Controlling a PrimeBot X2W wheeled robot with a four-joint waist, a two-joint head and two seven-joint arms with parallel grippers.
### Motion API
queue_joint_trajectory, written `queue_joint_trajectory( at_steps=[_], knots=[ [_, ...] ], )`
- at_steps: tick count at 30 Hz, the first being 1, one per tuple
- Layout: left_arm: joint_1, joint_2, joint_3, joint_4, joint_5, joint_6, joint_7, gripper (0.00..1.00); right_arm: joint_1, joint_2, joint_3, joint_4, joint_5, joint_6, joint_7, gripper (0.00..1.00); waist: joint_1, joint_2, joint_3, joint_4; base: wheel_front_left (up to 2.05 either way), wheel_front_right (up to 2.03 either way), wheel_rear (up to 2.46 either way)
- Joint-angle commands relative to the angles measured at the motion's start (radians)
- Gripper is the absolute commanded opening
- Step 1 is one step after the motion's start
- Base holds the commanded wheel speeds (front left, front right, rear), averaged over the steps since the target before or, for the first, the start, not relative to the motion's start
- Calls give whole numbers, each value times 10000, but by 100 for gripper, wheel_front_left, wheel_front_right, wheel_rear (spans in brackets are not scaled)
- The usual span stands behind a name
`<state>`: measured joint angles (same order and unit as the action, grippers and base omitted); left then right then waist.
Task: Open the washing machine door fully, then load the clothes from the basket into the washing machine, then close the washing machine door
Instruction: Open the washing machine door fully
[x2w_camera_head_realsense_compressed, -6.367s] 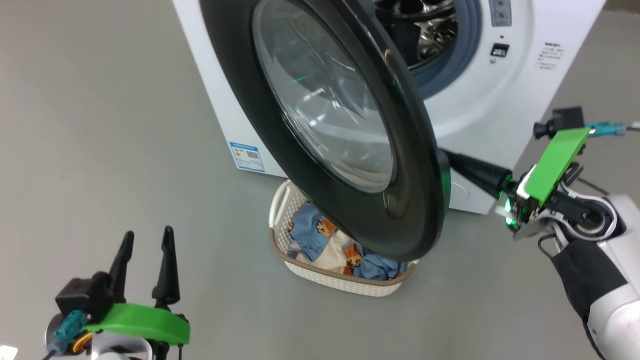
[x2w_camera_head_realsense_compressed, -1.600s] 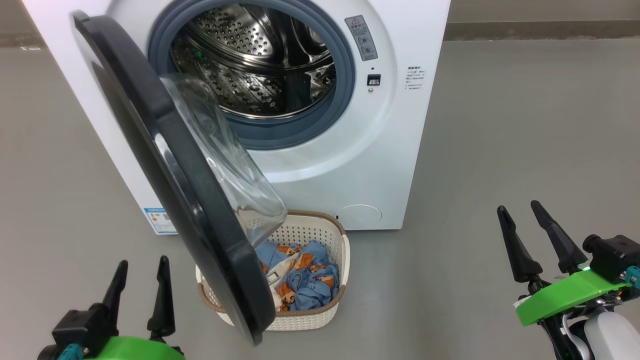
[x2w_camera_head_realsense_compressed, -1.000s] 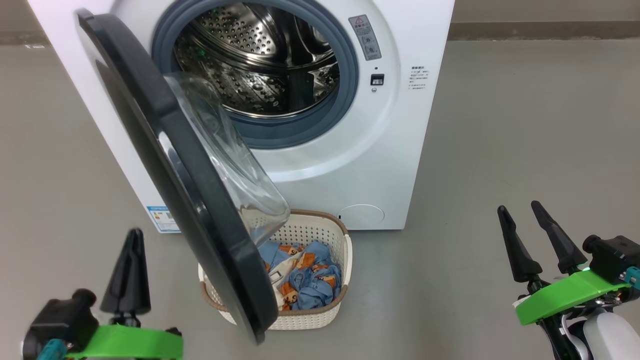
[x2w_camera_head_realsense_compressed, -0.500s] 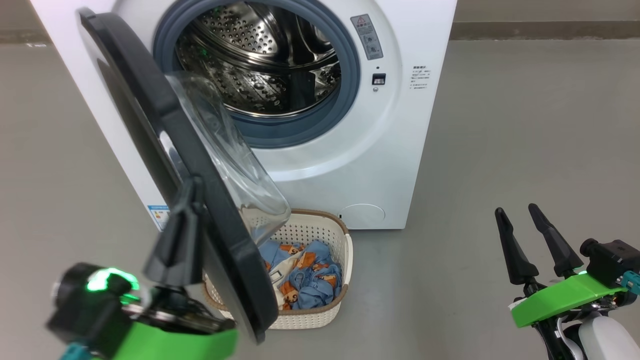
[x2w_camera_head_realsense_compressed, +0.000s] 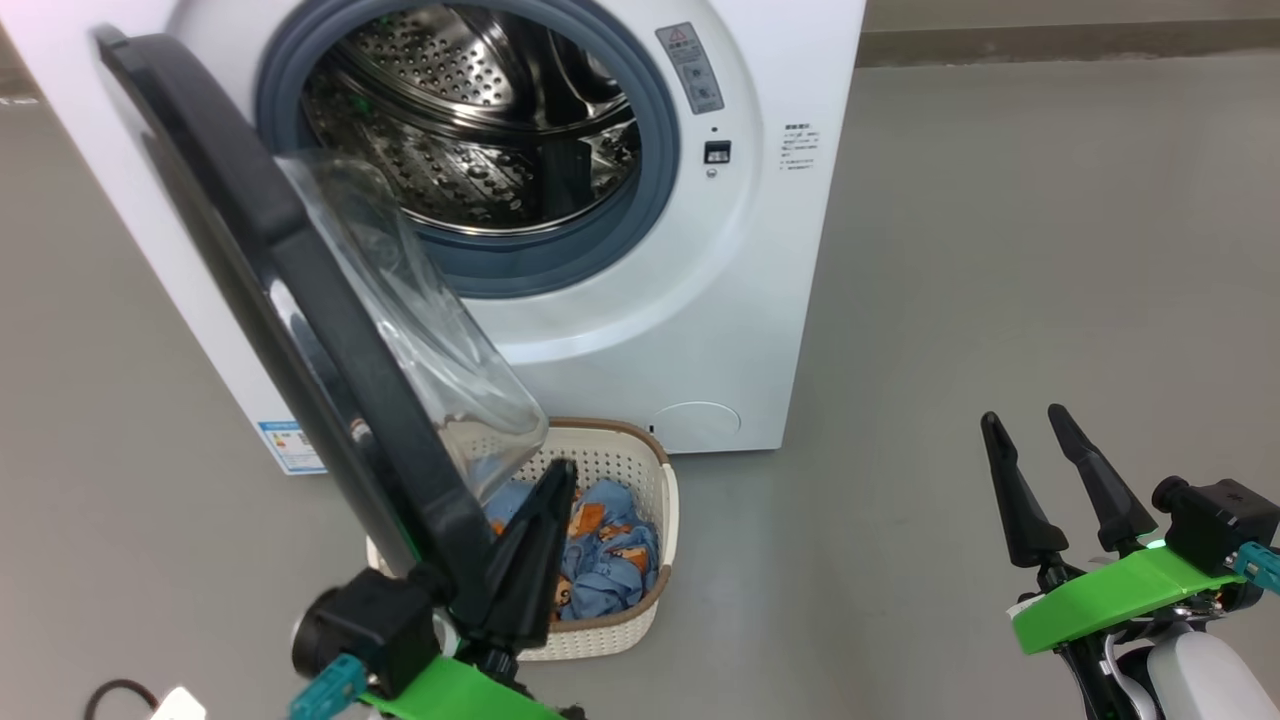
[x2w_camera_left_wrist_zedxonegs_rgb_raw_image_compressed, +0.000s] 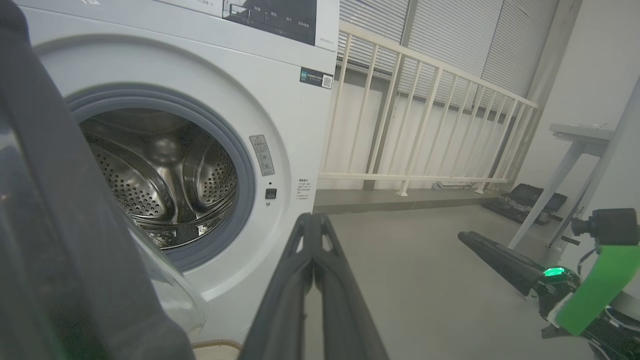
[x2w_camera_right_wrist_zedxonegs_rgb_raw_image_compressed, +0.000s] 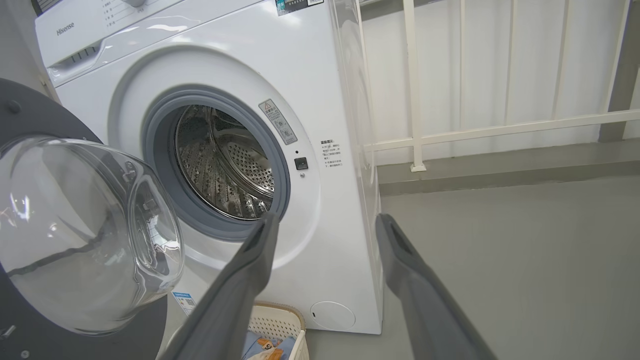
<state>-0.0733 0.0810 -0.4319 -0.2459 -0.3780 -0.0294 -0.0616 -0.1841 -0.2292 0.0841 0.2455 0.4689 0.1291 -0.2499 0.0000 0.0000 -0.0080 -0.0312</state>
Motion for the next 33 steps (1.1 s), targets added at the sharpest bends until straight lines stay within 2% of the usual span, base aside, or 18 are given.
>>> queue_joint_trajectory(
  at_steps=[1, 9, 16, 24, 33],
  knots=[
    [-149, 13, 305, -85, -81, 85, -16, 0, -39, -78, 182, -269, -41, 16, -118, 100, 0, 0, 36, -81, 0, 0, 0],
    [38, -41, 439, 1512, -403, 138, -452, 0, -42, -60, 157, -252, -26, 16, -118, 100, 0, 0, 80, -264, 0, 0, 0],
    [-63, -80, 477, 2360, -502, 204, -726, 0, -10, -47, 116, -238, -33, 16, -118, 100, 0, 0, 105, -191, 0, 0, 0],
    [-210, -1, 841, 2938, -629, 379, -1042, 0, 16, -48, 167, -189, -24, 16, -118, 100, 0, 0, 138, 180, 0, 0, 0],
    [-27, 298, 1003, 2801, -623, 514, -1056, 0, 91, -24, 218, -165, -9, 16, -118, 100, 0, 0, 156, 879, 0, 0, 0]
  ],
)
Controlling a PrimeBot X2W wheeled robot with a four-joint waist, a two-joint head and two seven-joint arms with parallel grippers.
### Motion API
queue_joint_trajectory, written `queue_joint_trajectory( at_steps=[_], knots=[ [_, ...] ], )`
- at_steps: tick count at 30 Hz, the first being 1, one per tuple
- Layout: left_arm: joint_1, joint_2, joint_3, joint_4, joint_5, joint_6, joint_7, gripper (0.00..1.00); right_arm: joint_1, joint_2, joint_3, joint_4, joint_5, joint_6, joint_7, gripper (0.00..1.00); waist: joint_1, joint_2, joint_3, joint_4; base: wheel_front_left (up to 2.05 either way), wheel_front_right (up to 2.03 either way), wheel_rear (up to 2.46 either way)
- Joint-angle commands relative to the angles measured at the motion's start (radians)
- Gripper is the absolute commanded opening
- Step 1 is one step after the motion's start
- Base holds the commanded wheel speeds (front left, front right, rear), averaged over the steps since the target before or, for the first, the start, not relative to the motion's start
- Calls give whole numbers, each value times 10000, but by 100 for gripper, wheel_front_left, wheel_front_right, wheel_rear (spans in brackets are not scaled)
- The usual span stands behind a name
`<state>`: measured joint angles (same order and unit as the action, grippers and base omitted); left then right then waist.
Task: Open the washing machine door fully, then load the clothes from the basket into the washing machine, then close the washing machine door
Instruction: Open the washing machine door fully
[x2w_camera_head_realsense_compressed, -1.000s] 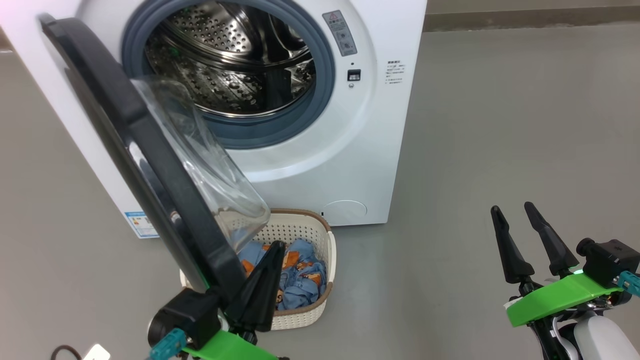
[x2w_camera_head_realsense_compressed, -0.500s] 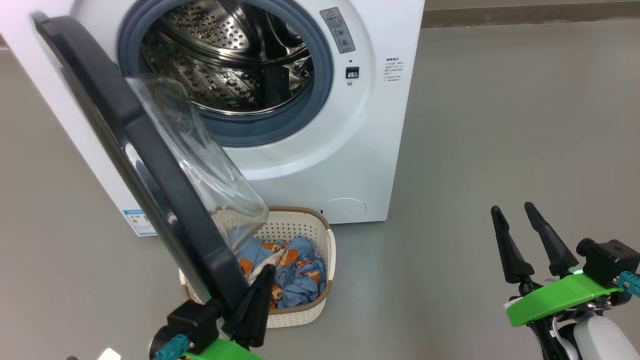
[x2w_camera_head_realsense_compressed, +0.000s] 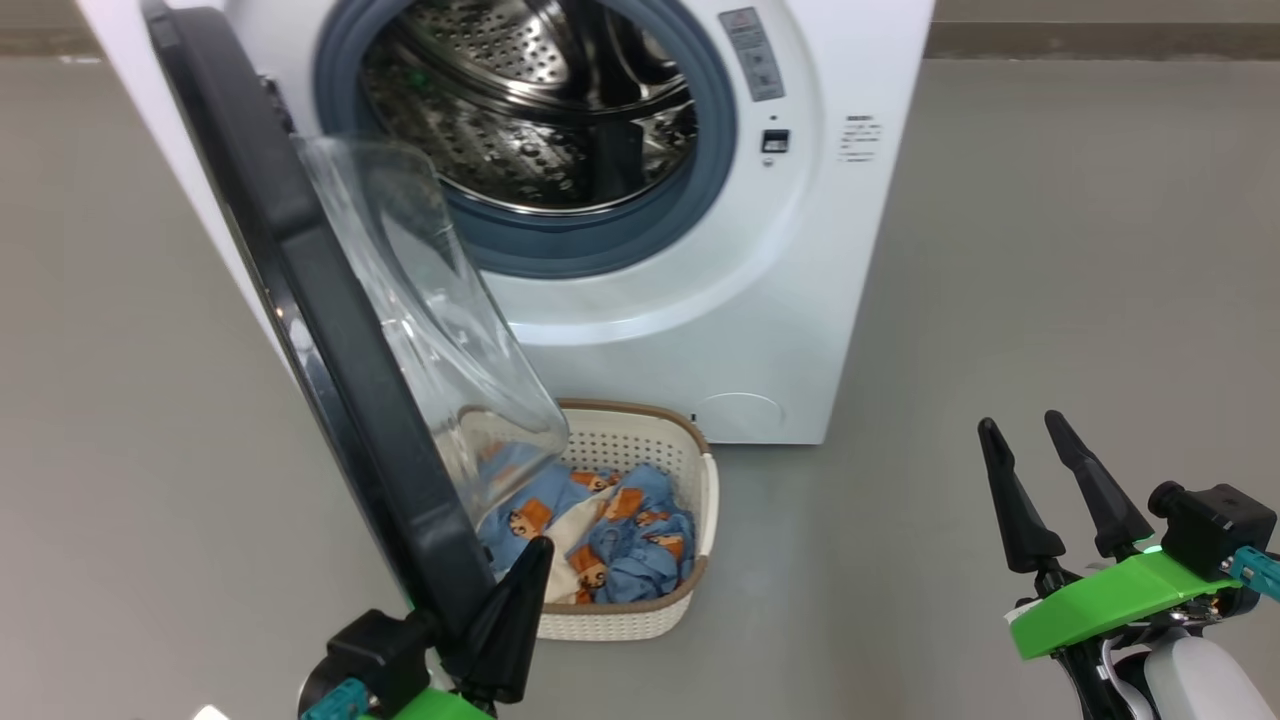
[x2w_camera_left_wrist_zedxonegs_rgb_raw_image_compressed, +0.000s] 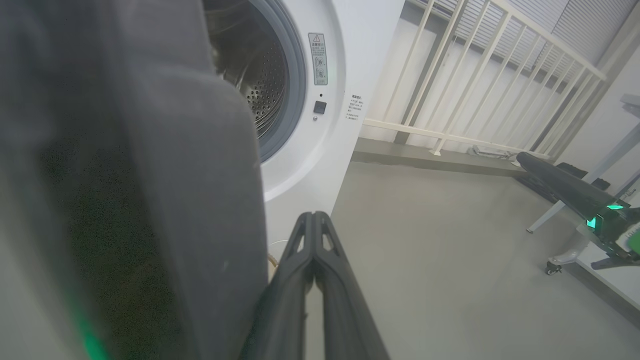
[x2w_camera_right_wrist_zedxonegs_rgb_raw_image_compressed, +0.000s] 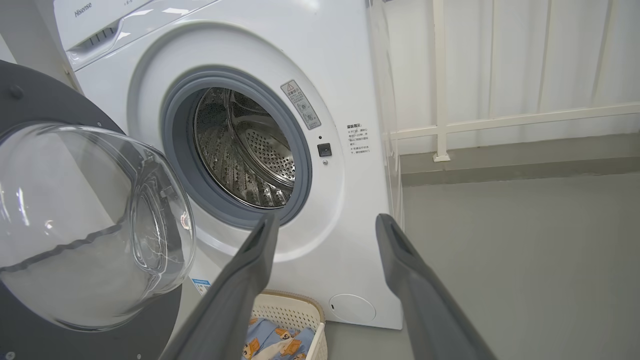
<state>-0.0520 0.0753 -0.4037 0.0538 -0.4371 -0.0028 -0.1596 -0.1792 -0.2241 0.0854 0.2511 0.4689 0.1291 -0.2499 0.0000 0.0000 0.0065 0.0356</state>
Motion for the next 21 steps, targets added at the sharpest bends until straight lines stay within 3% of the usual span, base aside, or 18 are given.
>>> queue_joint_trajectory(
  at_steps=[1, 21],
  knots=[
    [-205, 391, 729, -236, -31, 262, -64, 0, 62, -87, 180, -228, -16, 16, -118, 100, 0, 0, 16, 310, 0, 0, 0],
    [189, 1282, 1518, -709, -107, 809, 238, 0, 250, -8, -103, -325, -79, 16, -118, 100, 0, 0, -88, 1947, 0, 0, 0]
  ],
)
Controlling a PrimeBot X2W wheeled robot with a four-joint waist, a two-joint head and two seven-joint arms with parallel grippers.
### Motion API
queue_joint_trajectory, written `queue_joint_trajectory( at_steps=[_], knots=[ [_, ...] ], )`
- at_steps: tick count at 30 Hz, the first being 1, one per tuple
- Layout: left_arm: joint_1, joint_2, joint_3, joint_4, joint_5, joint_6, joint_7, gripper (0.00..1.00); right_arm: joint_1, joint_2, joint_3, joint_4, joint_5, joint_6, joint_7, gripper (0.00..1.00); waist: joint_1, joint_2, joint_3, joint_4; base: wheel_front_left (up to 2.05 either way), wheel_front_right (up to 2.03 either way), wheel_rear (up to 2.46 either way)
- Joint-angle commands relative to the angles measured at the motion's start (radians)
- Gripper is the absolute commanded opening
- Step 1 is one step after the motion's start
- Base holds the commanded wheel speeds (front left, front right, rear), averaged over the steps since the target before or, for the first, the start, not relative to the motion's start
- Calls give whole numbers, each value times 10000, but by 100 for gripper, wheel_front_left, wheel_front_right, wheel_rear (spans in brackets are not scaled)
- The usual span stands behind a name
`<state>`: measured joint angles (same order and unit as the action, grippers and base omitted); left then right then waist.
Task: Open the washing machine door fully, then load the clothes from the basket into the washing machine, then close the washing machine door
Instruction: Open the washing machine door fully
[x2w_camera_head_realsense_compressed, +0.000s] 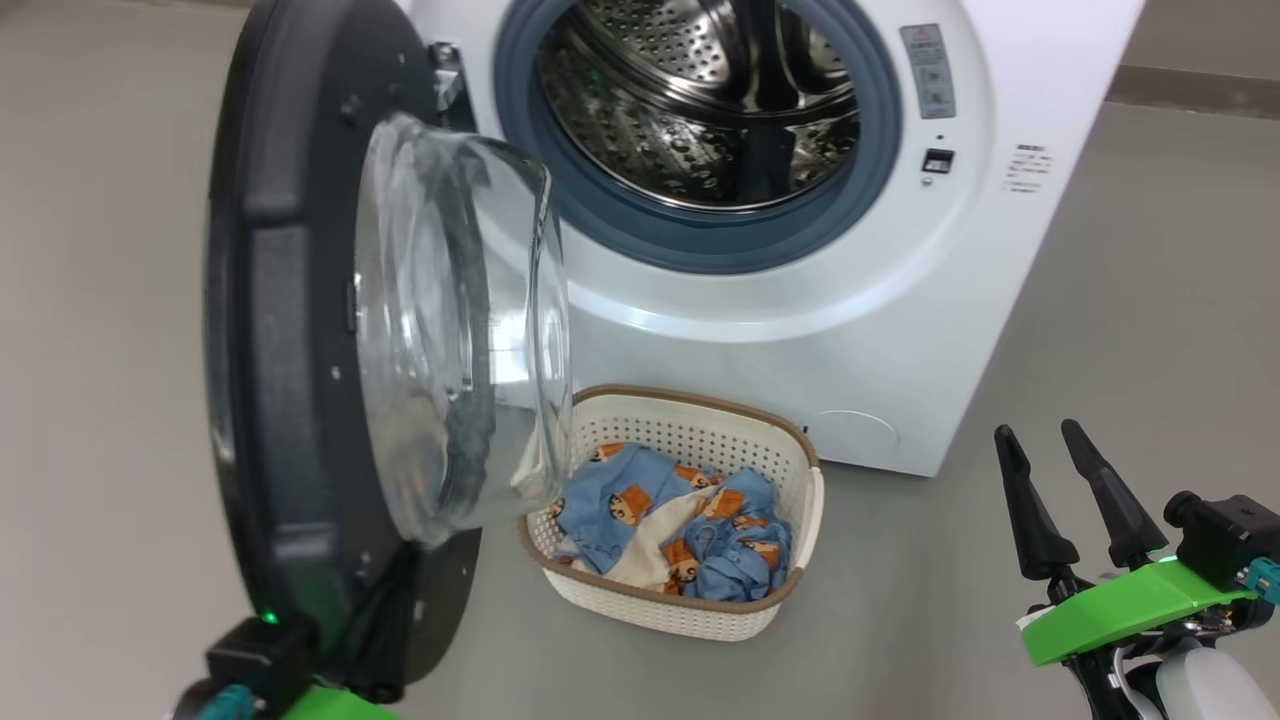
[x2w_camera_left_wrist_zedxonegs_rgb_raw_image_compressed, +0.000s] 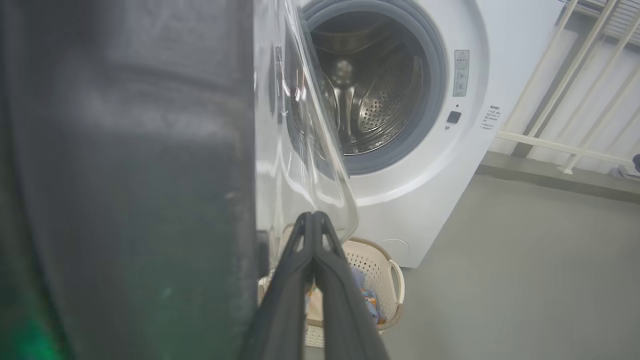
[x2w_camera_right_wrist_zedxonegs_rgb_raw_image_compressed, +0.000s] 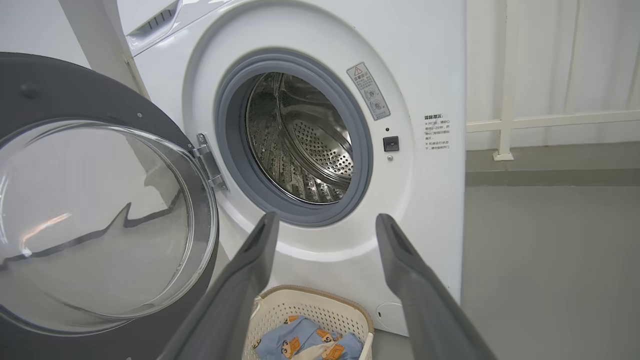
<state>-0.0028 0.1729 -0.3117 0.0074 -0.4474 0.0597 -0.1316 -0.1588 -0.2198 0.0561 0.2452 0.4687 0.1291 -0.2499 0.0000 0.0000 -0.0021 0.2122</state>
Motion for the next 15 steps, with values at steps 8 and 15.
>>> queue_joint_trajectory(
  at_steps=[8, 15],
  knots=[
    [-693, 1066, 1354, -56, -18, 437, 218, 0, -53, 29, 151, -319, -95, 16, -118, 100, 0, 0, 209, 501, 0, 0, 0],
    [-1071, 1853, 2072, 518, -129, 506, 367, 0, -248, 112, 70, -364, -139, 16, -118, 100, 0, 0, 557, 642, 0, 0, 0]
  ],
)
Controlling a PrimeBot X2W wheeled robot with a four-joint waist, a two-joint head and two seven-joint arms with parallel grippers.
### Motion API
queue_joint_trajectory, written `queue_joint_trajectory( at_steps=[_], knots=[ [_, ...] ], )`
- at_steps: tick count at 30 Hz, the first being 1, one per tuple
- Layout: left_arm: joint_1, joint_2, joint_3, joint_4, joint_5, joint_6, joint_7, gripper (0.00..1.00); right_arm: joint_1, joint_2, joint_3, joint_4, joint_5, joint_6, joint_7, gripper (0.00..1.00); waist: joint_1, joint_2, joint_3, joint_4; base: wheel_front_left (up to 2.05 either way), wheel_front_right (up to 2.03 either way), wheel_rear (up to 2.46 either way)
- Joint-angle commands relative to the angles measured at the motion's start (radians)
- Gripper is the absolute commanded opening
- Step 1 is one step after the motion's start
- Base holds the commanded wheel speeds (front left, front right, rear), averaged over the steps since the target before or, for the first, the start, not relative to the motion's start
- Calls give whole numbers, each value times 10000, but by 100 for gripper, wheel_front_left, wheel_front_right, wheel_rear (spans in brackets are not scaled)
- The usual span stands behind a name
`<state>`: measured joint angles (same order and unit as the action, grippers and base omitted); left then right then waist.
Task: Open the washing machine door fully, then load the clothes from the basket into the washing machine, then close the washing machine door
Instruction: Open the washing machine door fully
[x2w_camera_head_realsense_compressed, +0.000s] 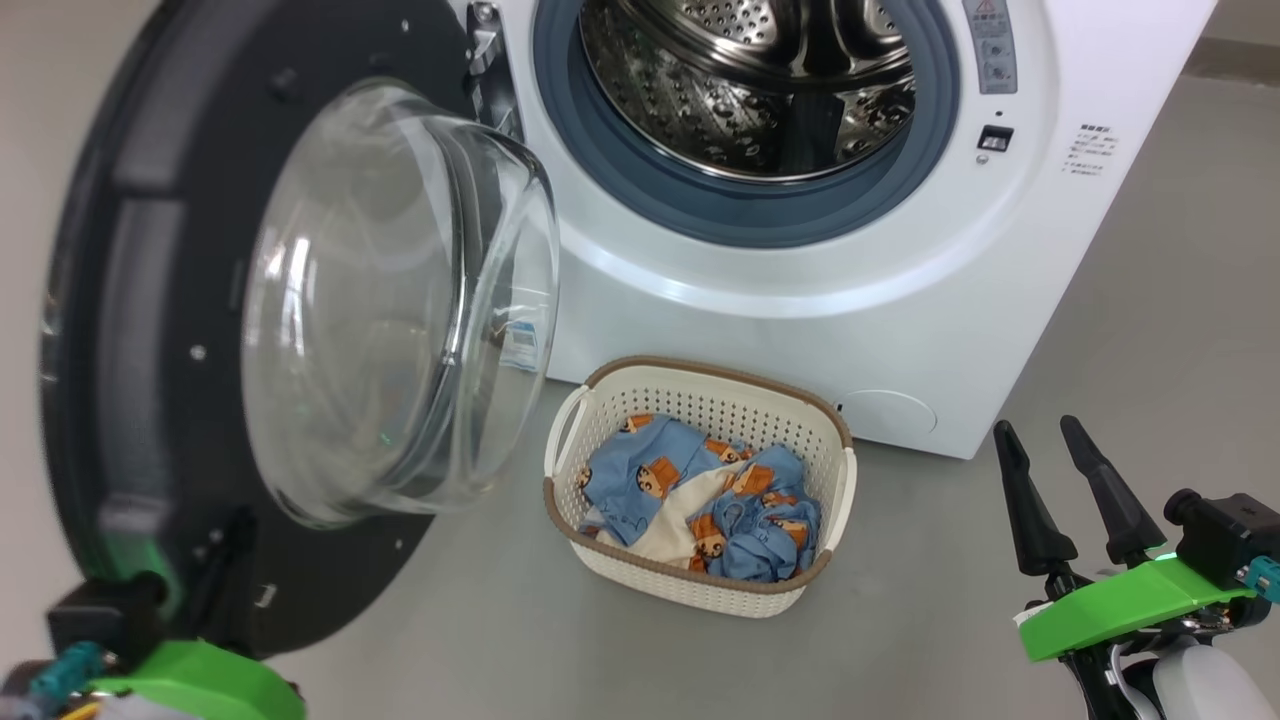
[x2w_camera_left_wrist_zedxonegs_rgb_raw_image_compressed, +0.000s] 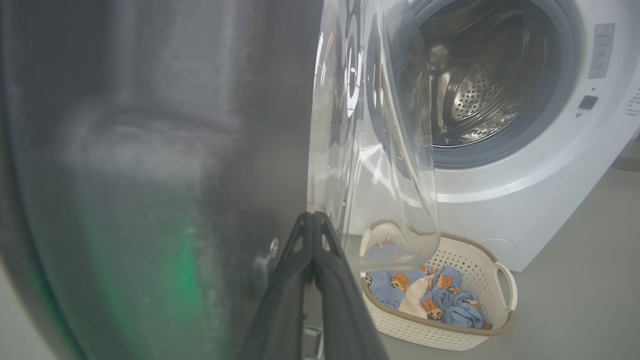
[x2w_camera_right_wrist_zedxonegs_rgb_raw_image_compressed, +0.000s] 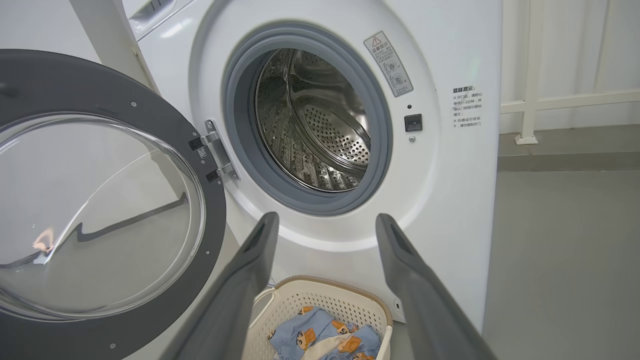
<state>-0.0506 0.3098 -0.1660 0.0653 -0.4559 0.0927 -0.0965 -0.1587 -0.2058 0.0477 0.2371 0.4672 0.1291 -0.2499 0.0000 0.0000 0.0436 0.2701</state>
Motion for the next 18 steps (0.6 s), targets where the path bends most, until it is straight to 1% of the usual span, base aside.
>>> queue_joint_trajectory(
  at_steps=[1, 5, 9, 15, 16, 18],
  knots=[
    [-650, 556, 695, 43, -70, 194, 39, 0, -275, -12, 153, -279, -131, 16, -118, 100, 0, 0, 144, 79, 0, 0, 0],
    [-984, 873, 1041, 466, -195, 217, 95, 0, -396, 37, 139, -292, -176, 16, -118, 100, 0, 0, 326, 153, 0, 0, 0],
    [-1457, 1171, 1325, 1043, -393, 117, 172, 0, -519, 76, 98, -326, -223, 16, -118, 100, 0, 0, 562, 247, 0, 0, 0],
    [-2380, 1754, 1371, 2089, -289, -94, 352, 0, -794, 96, 75, -331, -271, 16, -118, 100, 0, 0, 948, 360, 0, 0, 0],
    [-2380, 1754, 1371, 2089, -289, -94, 352, 0, -794, 96, 75, -331, -271, 16, -118, 100, 0, 0, 948, 360, 0, 0, 0],
    [-2744, 1910, 1396, 2547, -313, -204, 378, 0, -878, 99, 50, -327, -286, 16, -118, 100, 0, 0, 1057, 400, 0, 0, 0]
  ],
)
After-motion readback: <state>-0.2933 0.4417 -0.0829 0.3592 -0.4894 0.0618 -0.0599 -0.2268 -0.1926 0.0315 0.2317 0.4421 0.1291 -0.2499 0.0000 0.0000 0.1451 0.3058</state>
